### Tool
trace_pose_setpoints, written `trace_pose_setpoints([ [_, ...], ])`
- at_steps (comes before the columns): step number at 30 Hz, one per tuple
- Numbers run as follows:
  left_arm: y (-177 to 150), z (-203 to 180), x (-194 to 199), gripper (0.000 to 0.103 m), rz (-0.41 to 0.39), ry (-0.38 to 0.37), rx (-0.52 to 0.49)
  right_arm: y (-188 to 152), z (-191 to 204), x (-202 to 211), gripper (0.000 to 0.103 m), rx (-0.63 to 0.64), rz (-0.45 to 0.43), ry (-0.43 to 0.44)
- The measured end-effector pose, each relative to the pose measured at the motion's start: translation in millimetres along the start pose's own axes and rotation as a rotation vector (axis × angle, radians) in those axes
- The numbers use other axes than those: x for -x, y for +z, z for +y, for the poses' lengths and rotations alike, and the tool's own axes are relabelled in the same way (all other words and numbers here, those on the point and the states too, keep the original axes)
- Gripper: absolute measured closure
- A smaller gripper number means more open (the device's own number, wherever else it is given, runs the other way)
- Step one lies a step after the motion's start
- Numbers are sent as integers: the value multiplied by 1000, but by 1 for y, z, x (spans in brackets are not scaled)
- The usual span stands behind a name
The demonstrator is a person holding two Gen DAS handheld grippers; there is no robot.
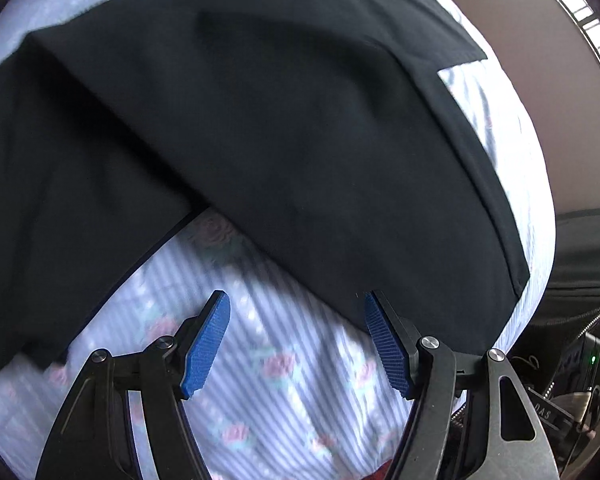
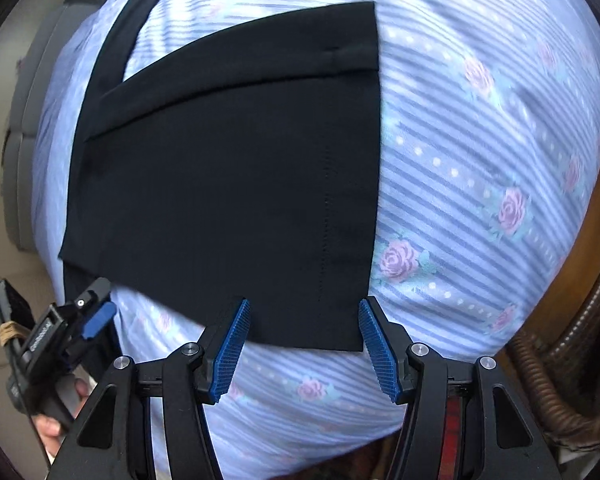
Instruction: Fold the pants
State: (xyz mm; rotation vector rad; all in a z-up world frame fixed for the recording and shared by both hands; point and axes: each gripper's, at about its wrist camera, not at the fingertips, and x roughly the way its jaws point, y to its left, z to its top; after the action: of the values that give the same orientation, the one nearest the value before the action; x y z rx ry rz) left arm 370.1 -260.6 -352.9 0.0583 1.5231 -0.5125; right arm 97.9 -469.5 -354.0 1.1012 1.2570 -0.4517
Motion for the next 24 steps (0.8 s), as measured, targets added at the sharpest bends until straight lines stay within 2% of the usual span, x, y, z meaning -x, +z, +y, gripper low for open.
trace_pose_setpoints([
  [7, 16, -4, -15, 34, 18, -12, -48, -6, -1, -6, 45, -39, -23, -6],
  [9, 18, -5, -15, 51, 14, -38, -43, -8, 2, -9, 45, -31, -23, -28],
  [10, 19, -4, -15, 71, 15, -44, -38, -8, 6, -11, 47, -23, -20, -38],
  [11, 20, -3, -14, 86, 18, -55, -25, -8, 8, -11, 59, -12, -16, -45],
  [12, 21, -1, -12, 91, 23, -77, -11, -8, 15, -8, 69, 6, -11, -17],
  [13, 21, 0, -6, 94, 27, -108, 0, -8, 21, -4, 88, 11, -6, 10],
  [18, 23, -18, 44, 95, -63, -148, -78, -3, 62, 53, 90, 100, -128, 76],
  [21, 39, -33, 75, 95, -134, -170, -117, 19, 88, 103, 90, 122, -249, 160],
  [23, 63, -44, 95, 95, -184, -181, -144, 51, 111, 134, 90, 146, -344, 201],
  [24, 77, -49, 102, 95, -209, -190, -153, 63, 118, 141, 90, 157, -365, 216],
])
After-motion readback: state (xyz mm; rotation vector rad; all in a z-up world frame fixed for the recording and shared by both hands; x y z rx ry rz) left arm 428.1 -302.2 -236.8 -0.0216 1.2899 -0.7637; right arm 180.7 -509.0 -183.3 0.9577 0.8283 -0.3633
